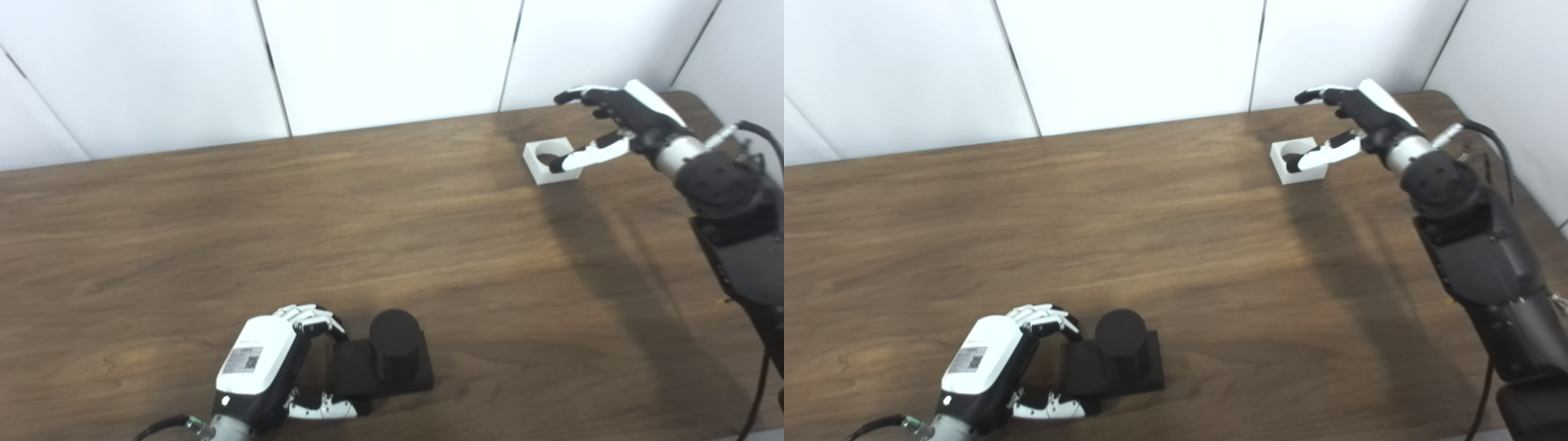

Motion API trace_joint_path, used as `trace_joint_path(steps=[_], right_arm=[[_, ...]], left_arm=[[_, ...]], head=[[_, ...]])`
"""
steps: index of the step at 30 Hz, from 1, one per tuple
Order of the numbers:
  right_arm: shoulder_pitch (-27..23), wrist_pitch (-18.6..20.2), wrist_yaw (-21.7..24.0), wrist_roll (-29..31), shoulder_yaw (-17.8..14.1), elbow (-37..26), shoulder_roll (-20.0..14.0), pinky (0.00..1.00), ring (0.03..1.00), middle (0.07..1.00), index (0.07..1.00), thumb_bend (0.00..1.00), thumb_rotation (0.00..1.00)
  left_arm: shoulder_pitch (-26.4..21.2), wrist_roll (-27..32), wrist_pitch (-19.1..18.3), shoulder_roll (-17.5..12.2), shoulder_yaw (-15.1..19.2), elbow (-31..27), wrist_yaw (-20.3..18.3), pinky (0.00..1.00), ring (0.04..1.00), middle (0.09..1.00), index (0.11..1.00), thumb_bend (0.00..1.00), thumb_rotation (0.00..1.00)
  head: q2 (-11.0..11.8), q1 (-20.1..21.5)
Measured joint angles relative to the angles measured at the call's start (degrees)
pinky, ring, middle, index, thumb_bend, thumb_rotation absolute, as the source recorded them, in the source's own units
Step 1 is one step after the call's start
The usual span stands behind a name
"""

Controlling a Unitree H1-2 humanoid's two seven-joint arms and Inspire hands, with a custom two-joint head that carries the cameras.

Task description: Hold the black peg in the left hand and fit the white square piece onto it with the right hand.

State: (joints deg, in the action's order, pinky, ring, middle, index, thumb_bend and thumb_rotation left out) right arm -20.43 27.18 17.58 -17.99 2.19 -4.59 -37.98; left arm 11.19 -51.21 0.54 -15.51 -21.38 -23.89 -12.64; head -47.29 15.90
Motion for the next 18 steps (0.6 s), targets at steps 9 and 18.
trace_joint_path(steps=[9,18], right_arm=[[-6.16,-2.42,1.52,-4.97,6.49,9.54,-1.1,0.91,0.982,0.945,0.805,0.92,0.18],[-10.66,-6.95,5.96,-10.71,13.91,16.94,-3.29,0.91,1.0,0.963,0.816,0.96,0.18]], left_arm=[[0.1,1.13,0.04,-0.25,0.2,-0.02,-0.03,0.83,0.791,0.722,0.486,0.52,0.05],[0.25,1.67,-0.07,0.08,0.17,-0.08,0.04,0.84,0.789,0.721,0.486,0.52,0.05]], head=[[0.7,2.2],[1.76,1.67]])
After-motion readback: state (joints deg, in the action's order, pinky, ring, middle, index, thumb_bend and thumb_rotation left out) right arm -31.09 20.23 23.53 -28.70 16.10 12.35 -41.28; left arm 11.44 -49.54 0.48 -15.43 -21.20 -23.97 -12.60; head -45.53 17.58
